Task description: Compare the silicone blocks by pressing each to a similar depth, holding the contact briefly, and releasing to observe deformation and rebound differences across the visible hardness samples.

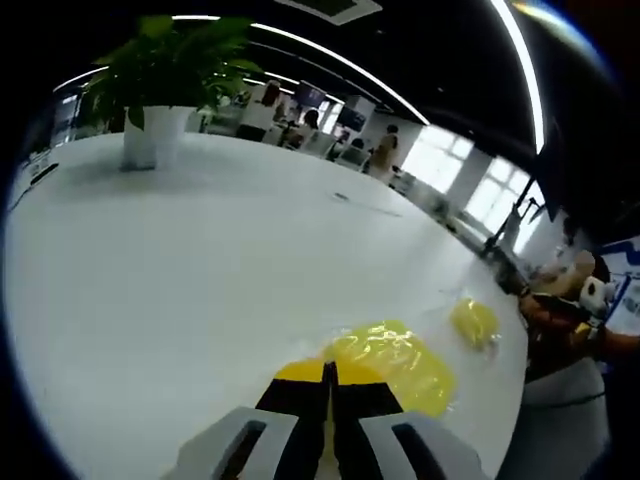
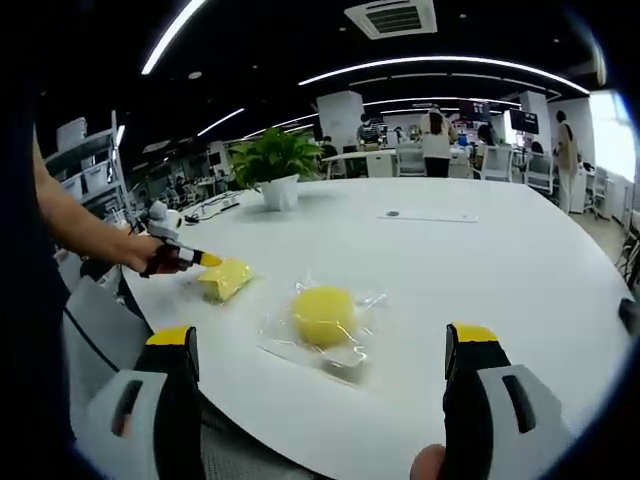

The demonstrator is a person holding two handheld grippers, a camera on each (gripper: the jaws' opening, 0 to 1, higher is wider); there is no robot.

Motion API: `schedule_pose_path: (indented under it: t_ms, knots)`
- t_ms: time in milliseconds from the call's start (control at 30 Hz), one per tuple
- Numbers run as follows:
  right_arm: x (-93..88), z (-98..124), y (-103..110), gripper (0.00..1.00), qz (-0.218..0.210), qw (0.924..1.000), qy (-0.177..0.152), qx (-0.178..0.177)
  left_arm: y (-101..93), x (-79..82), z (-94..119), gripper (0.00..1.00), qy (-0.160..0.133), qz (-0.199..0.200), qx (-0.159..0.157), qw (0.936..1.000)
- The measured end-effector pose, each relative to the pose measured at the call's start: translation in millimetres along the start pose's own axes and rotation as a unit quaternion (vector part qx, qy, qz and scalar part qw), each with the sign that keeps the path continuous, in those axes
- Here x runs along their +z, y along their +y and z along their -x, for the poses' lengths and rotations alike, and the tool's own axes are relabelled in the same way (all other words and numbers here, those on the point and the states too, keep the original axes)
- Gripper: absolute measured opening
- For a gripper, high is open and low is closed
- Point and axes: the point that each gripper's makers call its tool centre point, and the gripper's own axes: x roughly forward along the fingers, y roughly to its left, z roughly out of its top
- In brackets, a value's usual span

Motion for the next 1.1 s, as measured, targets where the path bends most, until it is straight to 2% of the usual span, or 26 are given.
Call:
schedule_pose_path:
  t_ms: [133,167,200,367,433,500,600,767,933,1100]
  knots:
    - [0.3,-1,2,0.96,-0.003,1.0000,0.000,0.003,2.3,0.6,1,0.05,-0.003,0.031,0.009,0.9995]
    - [0.4,-2,2,0.96,-0.003,1.0000,0.000,0.004,5.0,0.5,3,0.10,-0.005,0.024,0.012,0.9996]
    - [0.5,-2,2,0.96,-0.004,1.0000,0.000,0.004,12.3,1.8,5,0.17,-0.011,0.014,0.029,0.9994]
    - [0.6,-2,2,0.96,-0.005,1.0000,0.000,0.004,22.0,9.4,16,0.37,-0.038,0.037,0.038,0.9979]
    - [0.8,-2,1,0.96,-0.003,1.0000,0.001,0.002,25.3,15.5,21,0.52,-0.056,0.054,0.038,0.9963]
    - [-0.5,-2,-2,0.96,-0.003,1.0000,0.004,-0.002,28.7,22.7,26,0.68,-0.074,0.029,0.048,0.9957]
    - [0.9,-3,-3,0.96,-0.008,1.0000,0.001,-0.002,28.2,26.1,31,0.81,-0.078,0.025,0.048,0.9955]
    - [3.7,-3,-12,0.96,-0.018,0.9998,-0.001,-0.007,18.1,37.6,42,0.87,-0.085,-0.003,0.040,0.9956]
    - [6.8,-5,-19,0.96,-0.021,0.9997,-0.001,-0.008,11.4,43.8,52,1.00,-0.087,-0.011,0.040,0.9954]
    - [9.2,-8,-24,0.96,-0.030,0.9995,0.006,-0.008,-1.7,43.2,63,1.00,-0.087,-0.035,0.032,0.9951]
